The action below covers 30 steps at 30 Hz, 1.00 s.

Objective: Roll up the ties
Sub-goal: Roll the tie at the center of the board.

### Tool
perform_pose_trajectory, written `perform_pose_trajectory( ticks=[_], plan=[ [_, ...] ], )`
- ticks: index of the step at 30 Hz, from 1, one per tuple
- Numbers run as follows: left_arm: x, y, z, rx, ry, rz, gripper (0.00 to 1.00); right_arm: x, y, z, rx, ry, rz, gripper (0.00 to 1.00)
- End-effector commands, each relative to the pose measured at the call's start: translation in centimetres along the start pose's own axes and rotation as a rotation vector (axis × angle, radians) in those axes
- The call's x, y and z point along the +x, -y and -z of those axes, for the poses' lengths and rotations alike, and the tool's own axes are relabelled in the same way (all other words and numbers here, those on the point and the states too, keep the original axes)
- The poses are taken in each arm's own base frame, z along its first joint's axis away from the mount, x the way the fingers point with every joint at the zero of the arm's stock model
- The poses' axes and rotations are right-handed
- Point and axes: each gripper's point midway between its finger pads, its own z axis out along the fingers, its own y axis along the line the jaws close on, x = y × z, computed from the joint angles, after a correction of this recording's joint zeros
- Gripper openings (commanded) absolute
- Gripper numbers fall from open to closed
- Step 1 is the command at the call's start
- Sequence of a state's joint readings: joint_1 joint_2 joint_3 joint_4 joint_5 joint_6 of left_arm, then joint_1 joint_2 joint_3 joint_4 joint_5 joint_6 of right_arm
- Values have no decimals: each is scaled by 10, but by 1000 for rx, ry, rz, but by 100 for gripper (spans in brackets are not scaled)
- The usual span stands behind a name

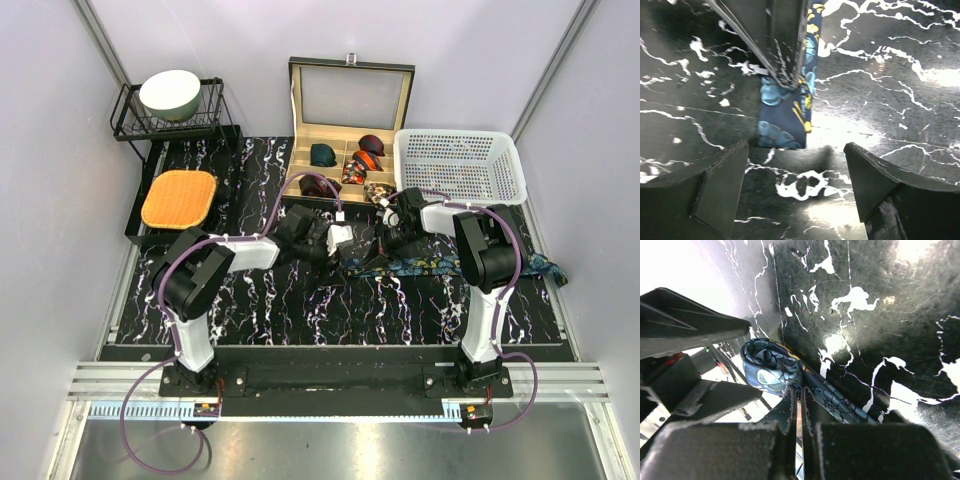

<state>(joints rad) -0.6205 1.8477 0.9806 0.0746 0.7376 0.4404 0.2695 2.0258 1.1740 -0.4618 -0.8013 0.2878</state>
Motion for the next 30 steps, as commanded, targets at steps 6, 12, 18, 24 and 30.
perform_pose_trajectory(
  ticks=[6,12,18,24,30],
  plan=[
    [-31,-13,-10,-28,210,-32,82,2,47,-8,191,6,12,0],
    [-21,-21,-20,-46,172,1,76,5,46,-10,172,-6,17,0],
    [-7,-15,-30,-36,110,-30,68,9,44,-11,148,-20,24,0],
    [0,-17,-40,-89,28,-52,51,12,38,-12,108,-33,25,0],
    [7,-18,-22,-129,-56,-83,24,10,28,-6,97,-25,29,0]
  ],
)
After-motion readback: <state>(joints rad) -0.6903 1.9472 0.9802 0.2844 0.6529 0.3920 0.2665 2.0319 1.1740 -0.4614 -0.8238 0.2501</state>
